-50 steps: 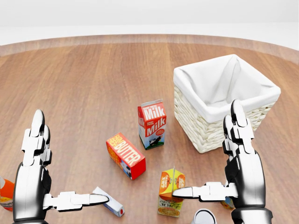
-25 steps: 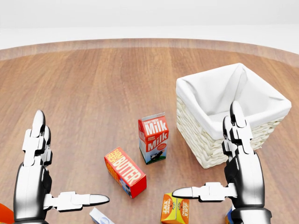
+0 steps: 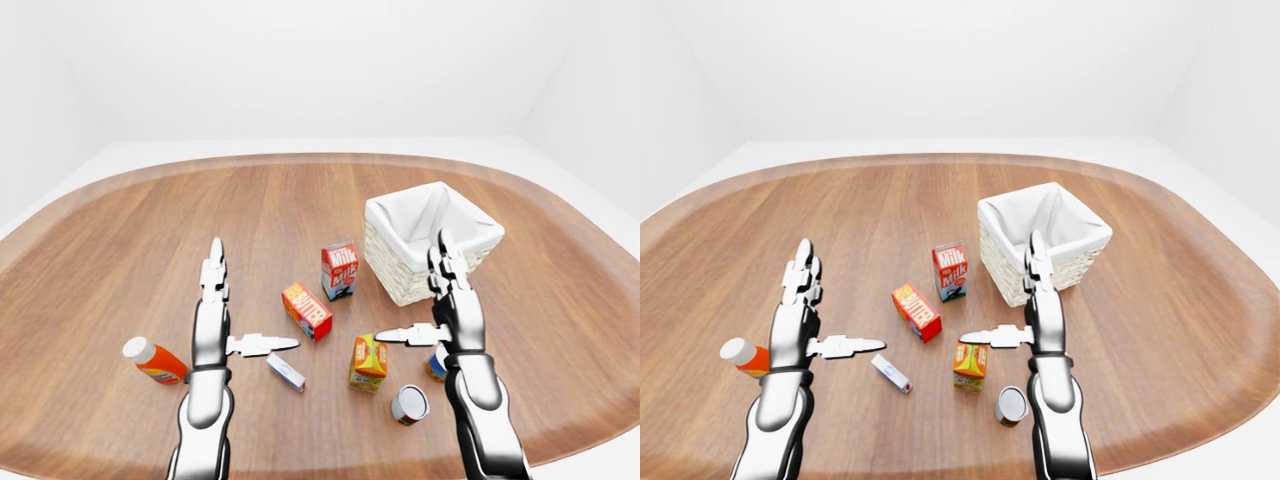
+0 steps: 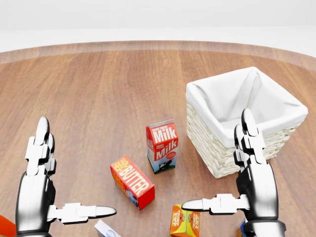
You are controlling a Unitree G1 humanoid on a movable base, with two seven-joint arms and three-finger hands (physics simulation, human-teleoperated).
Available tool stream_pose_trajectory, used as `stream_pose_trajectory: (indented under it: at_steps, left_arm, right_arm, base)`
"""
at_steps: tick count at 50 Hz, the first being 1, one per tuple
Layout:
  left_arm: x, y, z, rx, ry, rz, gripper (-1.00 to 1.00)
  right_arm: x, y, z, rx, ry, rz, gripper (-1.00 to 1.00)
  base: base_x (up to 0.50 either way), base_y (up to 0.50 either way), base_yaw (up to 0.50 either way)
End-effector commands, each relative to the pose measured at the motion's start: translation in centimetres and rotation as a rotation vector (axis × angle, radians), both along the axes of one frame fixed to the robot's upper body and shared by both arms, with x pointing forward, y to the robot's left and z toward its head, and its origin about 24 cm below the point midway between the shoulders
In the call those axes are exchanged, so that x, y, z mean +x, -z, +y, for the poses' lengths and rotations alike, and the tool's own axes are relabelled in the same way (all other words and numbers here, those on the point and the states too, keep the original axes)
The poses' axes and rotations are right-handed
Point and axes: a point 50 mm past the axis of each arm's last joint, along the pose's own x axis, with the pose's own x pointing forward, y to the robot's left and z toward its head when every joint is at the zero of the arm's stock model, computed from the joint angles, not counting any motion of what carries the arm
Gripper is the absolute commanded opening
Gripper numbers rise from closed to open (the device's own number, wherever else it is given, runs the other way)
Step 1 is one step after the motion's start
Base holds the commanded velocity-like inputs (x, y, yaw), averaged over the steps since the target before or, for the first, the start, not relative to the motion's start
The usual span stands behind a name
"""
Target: Pick up the alphabet soup and the tomato sauce, and put them in the basket.
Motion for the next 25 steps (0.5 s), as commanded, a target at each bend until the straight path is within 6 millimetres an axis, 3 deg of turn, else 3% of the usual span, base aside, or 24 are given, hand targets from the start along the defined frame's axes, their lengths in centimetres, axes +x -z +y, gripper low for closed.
stream_pose_trajectory:
  at_steps: [1, 13, 25]
  left_arm:
    - [0.1, 0.1, 0.0, 0.009, -0.003, 0.006, 1.0]
    - [0.1, 0.2, 0.0, 0.008, -0.002, 0.01, 1.0]
    - [0.0, 0.0, -0.1, 0.009, 0.002, 0.001, 1.0]
  right_arm:
    - [-0.2, 0.4, -0.2, 0.006, 0.004, 0.018, 1.0]
    - [0.0, -0.3, -1.3, -0.042, 0.059, -0.01, 1.0]
    - [-0.4, 1.0, -1.9, -0.164, 0.088, 0.058, 1.0]
  base:
    - [0.0, 0.0, 0.0]
    - [0.0, 0.0, 0.0]
    - [0.0, 0.0, 0.0]
